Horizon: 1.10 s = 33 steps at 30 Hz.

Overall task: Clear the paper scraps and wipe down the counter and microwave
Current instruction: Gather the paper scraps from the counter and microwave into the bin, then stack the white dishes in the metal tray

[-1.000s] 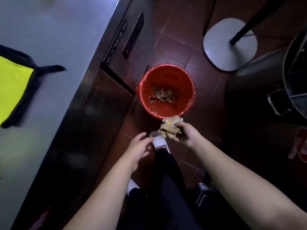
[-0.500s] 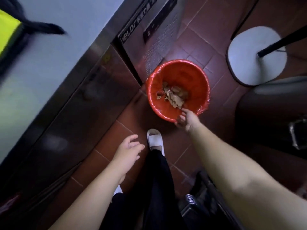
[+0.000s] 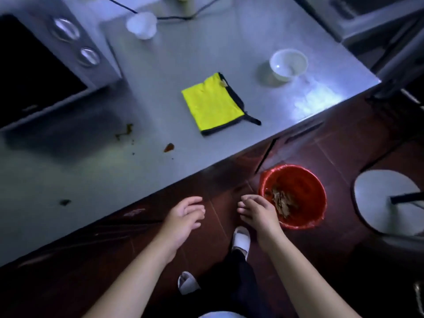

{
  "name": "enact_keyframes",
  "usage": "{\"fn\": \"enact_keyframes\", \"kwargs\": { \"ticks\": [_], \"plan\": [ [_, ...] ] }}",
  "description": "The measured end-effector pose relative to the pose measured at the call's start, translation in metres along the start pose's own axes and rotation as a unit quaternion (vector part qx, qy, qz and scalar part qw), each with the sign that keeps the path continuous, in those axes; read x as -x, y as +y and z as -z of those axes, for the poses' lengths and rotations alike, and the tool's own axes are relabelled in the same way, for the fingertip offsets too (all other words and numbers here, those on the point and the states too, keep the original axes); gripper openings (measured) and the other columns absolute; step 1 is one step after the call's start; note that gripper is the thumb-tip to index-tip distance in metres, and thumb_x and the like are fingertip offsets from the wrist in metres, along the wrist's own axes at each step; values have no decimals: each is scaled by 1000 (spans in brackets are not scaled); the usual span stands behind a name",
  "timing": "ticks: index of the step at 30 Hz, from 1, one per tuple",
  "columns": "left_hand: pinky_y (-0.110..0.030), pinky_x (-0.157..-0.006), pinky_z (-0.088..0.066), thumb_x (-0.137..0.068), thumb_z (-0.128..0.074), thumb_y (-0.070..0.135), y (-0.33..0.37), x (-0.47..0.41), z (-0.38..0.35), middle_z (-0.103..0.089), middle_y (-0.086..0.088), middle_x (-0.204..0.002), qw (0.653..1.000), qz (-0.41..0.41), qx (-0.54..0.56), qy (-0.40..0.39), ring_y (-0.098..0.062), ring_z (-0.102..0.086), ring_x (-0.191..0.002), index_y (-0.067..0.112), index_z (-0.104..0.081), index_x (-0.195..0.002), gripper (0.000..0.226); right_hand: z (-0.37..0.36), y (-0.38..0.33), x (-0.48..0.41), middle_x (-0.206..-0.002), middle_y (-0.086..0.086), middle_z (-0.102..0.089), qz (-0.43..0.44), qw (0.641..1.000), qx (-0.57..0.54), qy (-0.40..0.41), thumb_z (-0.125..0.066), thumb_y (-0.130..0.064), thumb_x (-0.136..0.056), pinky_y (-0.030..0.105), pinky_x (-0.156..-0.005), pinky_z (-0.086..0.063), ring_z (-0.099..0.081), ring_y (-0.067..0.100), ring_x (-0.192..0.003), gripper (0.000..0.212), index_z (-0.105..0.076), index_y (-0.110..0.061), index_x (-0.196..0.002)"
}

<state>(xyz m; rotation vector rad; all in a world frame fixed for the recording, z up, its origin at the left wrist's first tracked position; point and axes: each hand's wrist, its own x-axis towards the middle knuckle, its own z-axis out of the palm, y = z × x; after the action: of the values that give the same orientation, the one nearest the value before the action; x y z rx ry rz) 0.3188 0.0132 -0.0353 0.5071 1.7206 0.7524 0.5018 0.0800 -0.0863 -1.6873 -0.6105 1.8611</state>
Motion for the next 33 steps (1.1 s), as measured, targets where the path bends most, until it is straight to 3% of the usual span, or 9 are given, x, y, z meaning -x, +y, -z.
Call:
{"fn": "enact_keyframes", "kwargs": {
  "ticks": [6,11,14,18,23,28,33],
  "plan": [
    [-29,-81,-55,-95,-61,8,-15,81,109,-73,-7,-108,978,-92,160,101,-18,-70,-93,23,-69,-107,21,-133,-17,104,-71,6,-70,105,983,57,-142,-58,1,-94,17,-56,-51,-66,12,-61,14,-68,-8,-87],
    [-30,-79,-55,-93,-63,9,-60,140,190,-75,-11,-102,938,-114,269,187,-17,-71,-88,18,-71,-104,16,-226,30,172,-83,16,-74,92,945,153,-275,-63,-4,-92,36,-77,-53,-71,24,-77,10,-70,-10,-87],
    [-23,-70,-56,-93,-63,9,-93,168,229,-75,-7,-98,911,-113,316,239,-14,-71,-83,17,-71,-103,15,-266,62,199,-87,22,-71,72,927,181,-320,-65,-3,-91,39,-79,-51,-67,29,-79,11,-72,-10,-85],
    [-24,-69,-55,-92,-63,14,-134,196,263,-76,-3,-96,887,-100,343,295,-16,-72,-87,23,-72,-98,15,-304,93,223,-88,17,-72,107,902,226,-352,-64,-6,-93,30,-71,-51,-70,23,-82,8,-70,-9,-89],
    [-24,-69,-53,-89,-65,17,-158,209,282,-76,-5,-96,868,-102,371,313,-14,-71,-84,22,-74,-97,13,-327,114,244,-90,16,-74,126,880,257,-380,-65,-8,-93,35,-78,-54,-71,25,-87,9,-73,-10,-87],
    [-20,-66,-53,-89,-65,17,-159,201,281,-76,0,-92,876,-103,368,295,-11,-72,-82,23,-73,-98,14,-331,113,240,-90,18,-73,131,890,248,-360,-63,-4,-93,34,-77,-53,-70,26,-85,8,-71,-5,-92],
    [-22,-69,-54,-91,-63,16,-127,169,266,-76,0,-94,900,-109,336,254,-13,-73,-87,22,-73,-99,14,-306,81,217,-83,12,-74,137,915,216,-311,-64,-5,-92,31,-73,-53,-70,22,-77,15,-74,-13,-83]
  ]
}}
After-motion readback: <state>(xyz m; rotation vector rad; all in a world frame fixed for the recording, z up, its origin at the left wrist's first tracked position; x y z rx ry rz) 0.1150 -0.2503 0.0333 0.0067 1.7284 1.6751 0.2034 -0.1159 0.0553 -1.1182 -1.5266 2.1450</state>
